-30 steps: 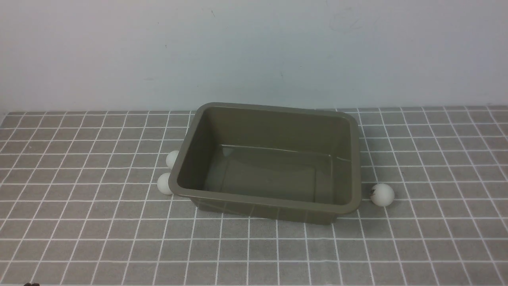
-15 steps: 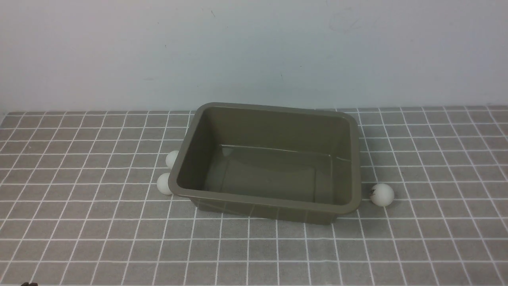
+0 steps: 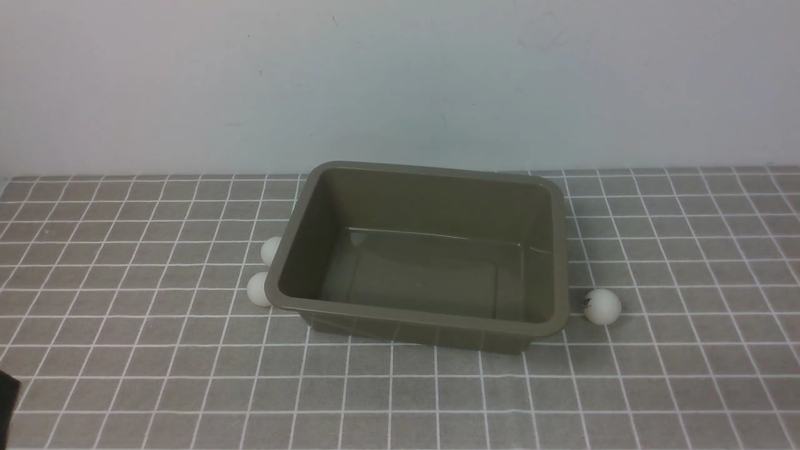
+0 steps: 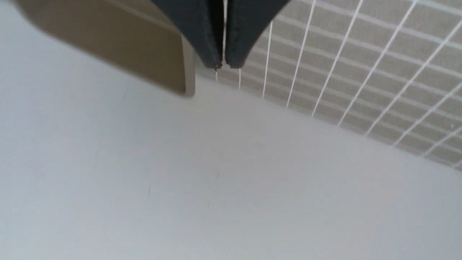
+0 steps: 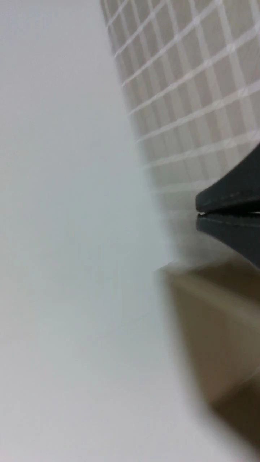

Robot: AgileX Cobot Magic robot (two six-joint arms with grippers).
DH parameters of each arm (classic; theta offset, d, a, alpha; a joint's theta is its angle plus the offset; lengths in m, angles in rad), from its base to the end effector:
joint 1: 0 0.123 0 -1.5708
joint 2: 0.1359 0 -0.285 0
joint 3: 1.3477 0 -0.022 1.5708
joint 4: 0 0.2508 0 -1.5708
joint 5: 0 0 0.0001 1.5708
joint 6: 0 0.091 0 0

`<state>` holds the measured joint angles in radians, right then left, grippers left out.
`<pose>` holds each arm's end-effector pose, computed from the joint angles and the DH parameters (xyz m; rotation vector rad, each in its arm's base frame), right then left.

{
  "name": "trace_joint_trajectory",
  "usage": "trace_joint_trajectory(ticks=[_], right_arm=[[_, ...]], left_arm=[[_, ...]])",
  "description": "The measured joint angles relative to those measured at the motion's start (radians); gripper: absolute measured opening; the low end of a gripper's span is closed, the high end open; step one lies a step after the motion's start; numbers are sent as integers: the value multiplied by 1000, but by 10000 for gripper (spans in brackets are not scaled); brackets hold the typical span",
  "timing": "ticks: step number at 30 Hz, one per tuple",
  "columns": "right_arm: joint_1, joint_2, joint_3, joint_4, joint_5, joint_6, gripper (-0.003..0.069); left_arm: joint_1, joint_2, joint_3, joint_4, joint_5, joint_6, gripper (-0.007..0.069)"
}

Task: Put the table tennis balls into the box on the grey coffee tablecloth.
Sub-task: 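Reach for and grasp a ping pong ball on the table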

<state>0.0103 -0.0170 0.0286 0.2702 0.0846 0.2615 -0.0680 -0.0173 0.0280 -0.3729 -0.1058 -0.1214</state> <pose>0.0564 0.0027 0.1970 0.3928 1.5448 0.4407 0.0551 -0.0003 0.2136 -0.3285 1.3711 -0.4387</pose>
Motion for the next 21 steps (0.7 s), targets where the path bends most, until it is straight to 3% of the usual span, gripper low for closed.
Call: trace_joint_trajectory(ticks=[5,8,11,15,16,21], right_arm=[[0,0,0,141,-117,51,-15],[0,0,0,179,-152,37,-15],[0,0,-2,186,-169,48,-15],[14,34,-88,164,-1,45,-15],[24,90,-171,131,116,24,-15],[42,422,-457,60,499,-107,-15]], left_arm=[[0,2,-17,-21,-176,-3,-5],[0,83,-158,-26,-38,-5,-5],[0,227,-317,-21,235,4,-5],[0,460,-489,-11,527,66,-5],[0,588,-545,-8,631,113,-5],[0,949,-676,2,822,304,-5]])
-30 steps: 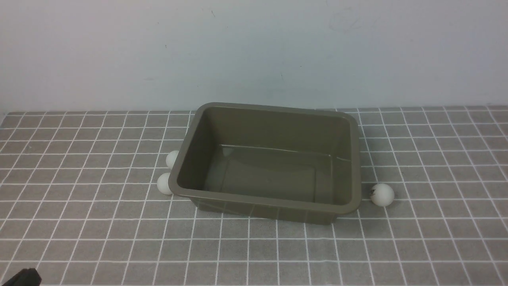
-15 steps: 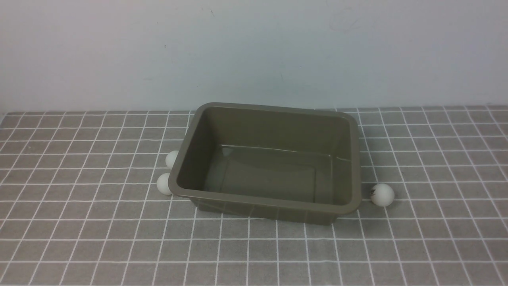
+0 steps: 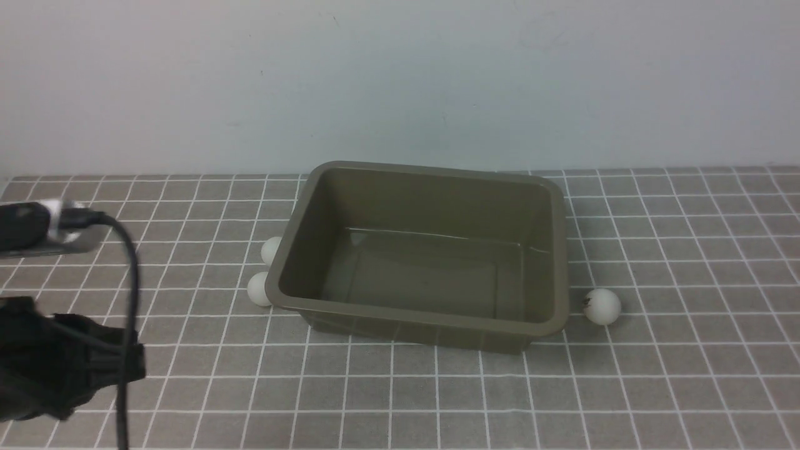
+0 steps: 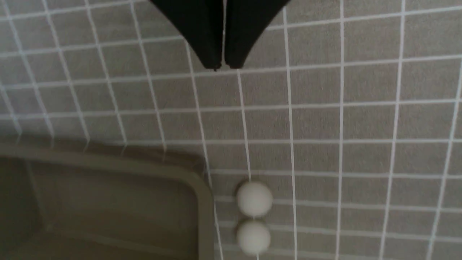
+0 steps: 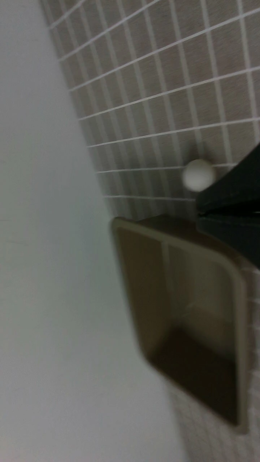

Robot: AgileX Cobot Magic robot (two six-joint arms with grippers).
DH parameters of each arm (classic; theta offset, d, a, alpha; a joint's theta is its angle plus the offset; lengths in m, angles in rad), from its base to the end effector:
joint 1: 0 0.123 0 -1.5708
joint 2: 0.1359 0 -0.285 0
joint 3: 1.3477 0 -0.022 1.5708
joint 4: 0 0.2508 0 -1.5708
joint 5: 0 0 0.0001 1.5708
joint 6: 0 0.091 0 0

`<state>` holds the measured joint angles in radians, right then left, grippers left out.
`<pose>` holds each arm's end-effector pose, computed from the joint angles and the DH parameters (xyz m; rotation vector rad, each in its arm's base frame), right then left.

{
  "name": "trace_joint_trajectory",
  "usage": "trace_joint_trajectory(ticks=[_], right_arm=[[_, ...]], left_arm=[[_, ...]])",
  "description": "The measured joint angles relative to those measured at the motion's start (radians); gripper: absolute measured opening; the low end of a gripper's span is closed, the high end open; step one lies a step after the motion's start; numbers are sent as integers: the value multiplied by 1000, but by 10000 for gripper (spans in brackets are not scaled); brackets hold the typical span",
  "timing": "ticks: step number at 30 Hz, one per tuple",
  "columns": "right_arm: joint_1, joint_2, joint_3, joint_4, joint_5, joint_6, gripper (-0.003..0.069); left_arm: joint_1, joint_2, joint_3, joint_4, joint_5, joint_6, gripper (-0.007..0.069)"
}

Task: Put the table tennis balls into the box on the grey coffee tablecloth.
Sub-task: 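Reach for and grasp a ping pong ball on the table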

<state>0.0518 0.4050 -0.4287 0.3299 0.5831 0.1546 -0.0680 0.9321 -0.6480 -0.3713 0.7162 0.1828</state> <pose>0.0823 0.0205 0.2806 0.2732 2.0260 0.4866 0.1674 -0.0332 0.2772 0.0640 2.4488 -0.3700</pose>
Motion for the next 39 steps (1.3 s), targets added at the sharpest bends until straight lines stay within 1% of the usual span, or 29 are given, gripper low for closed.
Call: trace_joint_trajectory(ticks=[4,7,13,19,21,23,25,26,31,33,34,35,36,39], right_arm=[[1,287,-218,-13,230,-90,-15],[1,497,-348,-17,322,-125,-3],[1,758,-509,-20,374,-271,43],[8,866,-539,-21,325,-302,88],[18,915,-548,-27,288,-327,122],[38,986,-564,-28,249,-350,190],[51,1034,-581,-28,230,-358,242],[60,1077,-595,-28,217,-363,283],[78,1220,-649,-34,189,-369,433],[79,1236,-653,-34,189,-369,450],[86,1281,-666,-33,186,-369,479],[87,1311,-672,-43,178,-369,494],[87,1311,-672,-43,178,-369,494],[89,1372,-674,-42,148,-370,511]], left_arm=[[0,196,-72,4,41,68,-5],[0,313,-141,1,41,81,-5],[0,515,-317,0,38,92,-5],[0,657,-429,-15,34,121,-5],[0,716,-467,-48,34,154,-5],[-3,761,-494,-93,34,201,-5],[-14,793,-507,-117,26,238,-5],[-26,819,-514,-141,19,263,-5],[-82,883,-529,-192,-1,297,-5],[-90,886,-531,-193,-3,298,-5],[-110,887,-532,-190,-3,302,-5],[-116,884,-534,-175,-3,301,-5],[-115,884,-535,-174,-3,300,-5],[-114,848,-549,-115,10,252,-5]])
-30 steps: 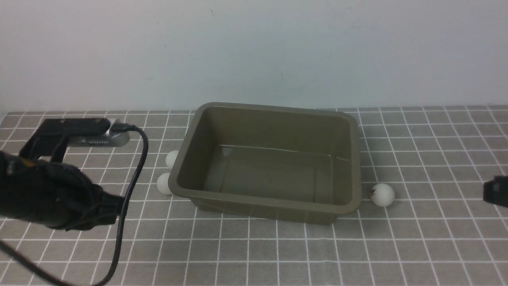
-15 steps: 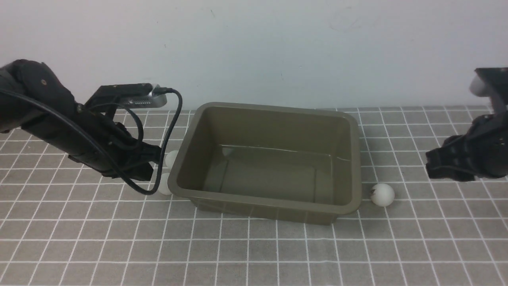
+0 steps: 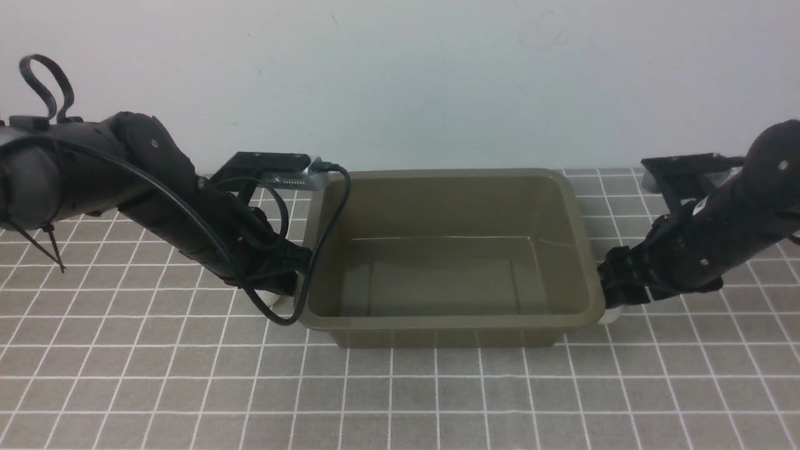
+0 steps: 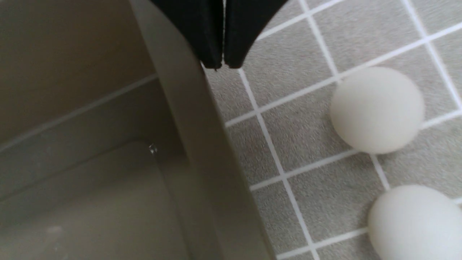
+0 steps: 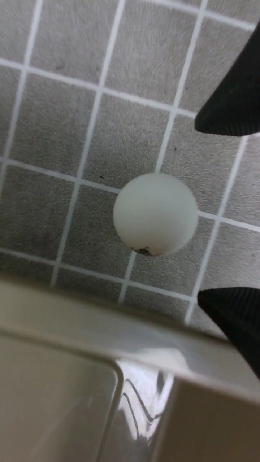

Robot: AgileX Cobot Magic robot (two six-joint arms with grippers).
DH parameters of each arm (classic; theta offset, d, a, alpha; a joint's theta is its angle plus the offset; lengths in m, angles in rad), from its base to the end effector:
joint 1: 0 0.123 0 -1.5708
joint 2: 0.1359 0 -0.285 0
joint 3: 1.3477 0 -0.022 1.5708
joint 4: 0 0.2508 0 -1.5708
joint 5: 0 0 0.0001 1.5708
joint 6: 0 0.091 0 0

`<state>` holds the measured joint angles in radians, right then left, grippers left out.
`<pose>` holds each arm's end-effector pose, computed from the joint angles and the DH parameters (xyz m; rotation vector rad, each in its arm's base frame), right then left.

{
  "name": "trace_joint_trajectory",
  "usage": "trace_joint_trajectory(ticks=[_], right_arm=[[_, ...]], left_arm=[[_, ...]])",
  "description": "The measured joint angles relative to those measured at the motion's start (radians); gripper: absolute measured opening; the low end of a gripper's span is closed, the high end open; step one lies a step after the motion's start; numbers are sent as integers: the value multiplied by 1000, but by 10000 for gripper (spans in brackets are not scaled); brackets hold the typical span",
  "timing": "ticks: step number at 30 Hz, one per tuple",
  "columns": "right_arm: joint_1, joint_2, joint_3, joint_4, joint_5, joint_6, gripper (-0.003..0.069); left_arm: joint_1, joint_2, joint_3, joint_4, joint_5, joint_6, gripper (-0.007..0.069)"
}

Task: Put the table tennis balls into the box on the grey coffee tablecloth.
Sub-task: 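Reach for and grasp a ping pong ball on the table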

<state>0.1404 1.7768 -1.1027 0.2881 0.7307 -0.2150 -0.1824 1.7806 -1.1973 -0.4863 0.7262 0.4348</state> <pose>0.3349 0.0648 0.1849 -0.2357 2.8575 0.3018 0.3508 -0.0935 0.2117 0.4153 2.6863 -0.4663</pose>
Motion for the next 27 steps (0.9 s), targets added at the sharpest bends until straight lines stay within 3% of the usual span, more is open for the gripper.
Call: trace_joint_trajectory(ticks=[10,14,19,27], right_arm=[[0,99,-2,26,-139,4,514],[1,129,-7,46,-170,7,509],[1,137,-10,73,-163,17,348],[-13,-42,-85,84,-6,80,364]], left_arm=[[79,-209,-6,303,79,-203,-5],[108,-249,-6,332,88,-238,-5],[124,-244,-6,340,142,-251,-5],[124,-203,-6,339,153,-252,-2]])
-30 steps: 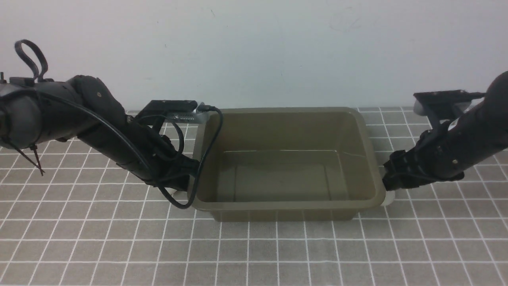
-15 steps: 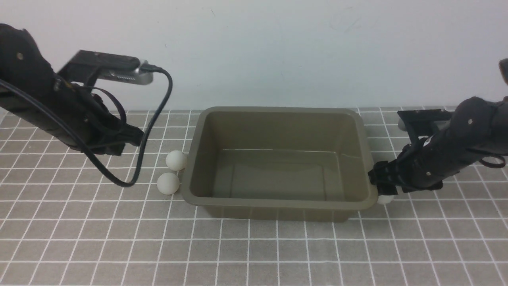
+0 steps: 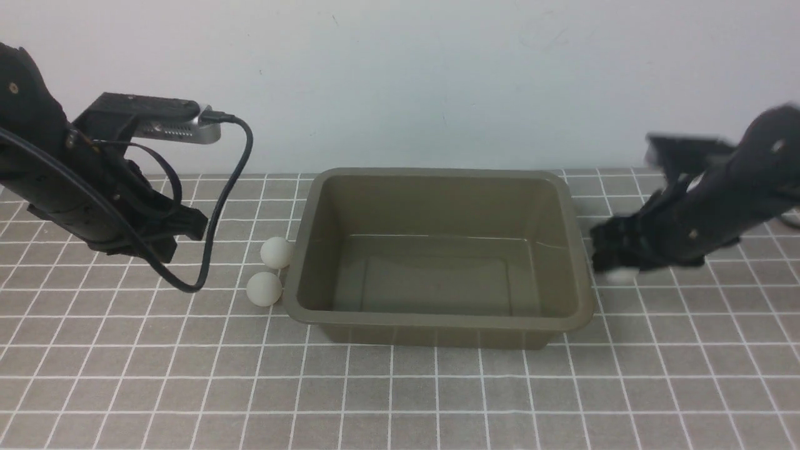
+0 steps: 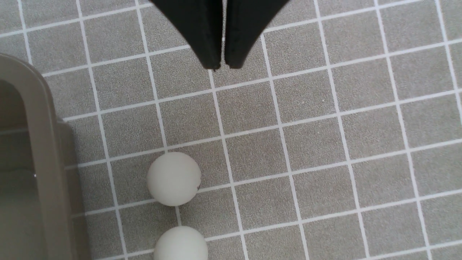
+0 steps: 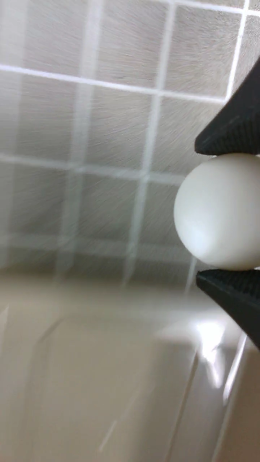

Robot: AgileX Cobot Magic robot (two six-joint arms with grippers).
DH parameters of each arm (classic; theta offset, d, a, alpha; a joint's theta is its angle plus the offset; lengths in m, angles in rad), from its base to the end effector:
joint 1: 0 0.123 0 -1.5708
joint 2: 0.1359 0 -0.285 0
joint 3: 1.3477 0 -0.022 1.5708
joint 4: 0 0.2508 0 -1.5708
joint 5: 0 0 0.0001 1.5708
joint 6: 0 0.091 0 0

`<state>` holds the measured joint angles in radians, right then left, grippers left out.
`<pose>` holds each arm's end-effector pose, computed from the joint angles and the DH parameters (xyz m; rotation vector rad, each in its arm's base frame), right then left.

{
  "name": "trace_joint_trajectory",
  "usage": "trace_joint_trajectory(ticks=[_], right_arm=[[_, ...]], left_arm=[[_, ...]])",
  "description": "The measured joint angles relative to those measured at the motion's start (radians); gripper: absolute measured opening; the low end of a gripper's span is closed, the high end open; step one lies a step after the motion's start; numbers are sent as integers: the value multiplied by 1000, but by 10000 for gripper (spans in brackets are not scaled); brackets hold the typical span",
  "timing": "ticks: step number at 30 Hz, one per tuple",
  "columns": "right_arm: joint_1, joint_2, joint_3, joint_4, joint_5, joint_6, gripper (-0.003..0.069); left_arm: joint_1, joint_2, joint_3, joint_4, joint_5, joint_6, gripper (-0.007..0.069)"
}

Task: Put the table tennis balls into the box on the grey coffee tablecloth.
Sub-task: 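Reach for and grasp a ping pong ball on the table beside the basket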

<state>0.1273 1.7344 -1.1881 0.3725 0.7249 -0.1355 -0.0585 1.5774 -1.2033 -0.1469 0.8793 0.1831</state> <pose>0.3491 0.0668 0.2233 -0.0419 2.7292 0.4114 0.3220 -0.0291 0.2723 0.2329 2.7168 -0.1455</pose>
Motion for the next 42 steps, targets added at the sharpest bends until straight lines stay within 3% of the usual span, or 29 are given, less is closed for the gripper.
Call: trace_joint_trajectory(ticks=[4,12,15,18,21,28,33,34,42], right_arm=[[35,-88,-18,77,-32,0,364],[180,8,-73,138,-60,-101,374],[188,59,-147,135,22,-106,496],[188,57,-200,114,106,-109,603],[188,37,-247,71,168,-109,646],[188,-62,-286,51,186,-91,608],[188,-145,-290,29,171,-90,541],[188,-152,-290,24,170,-90,536],[188,-330,-290,-193,183,8,394]], left_arm=[[0,42,0,-10,-33,0,33],[-33,192,0,-52,-185,32,276],[-72,258,0,-55,-246,78,419],[-93,298,0,-60,-289,89,496],[-100,337,-1,-64,-342,91,545],[-100,383,-12,-95,-401,90,532],[-100,398,-17,-102,-396,111,338],[-100,398,-17,-100,-391,113,340],[-99,340,-116,-54,-118,108,343]])
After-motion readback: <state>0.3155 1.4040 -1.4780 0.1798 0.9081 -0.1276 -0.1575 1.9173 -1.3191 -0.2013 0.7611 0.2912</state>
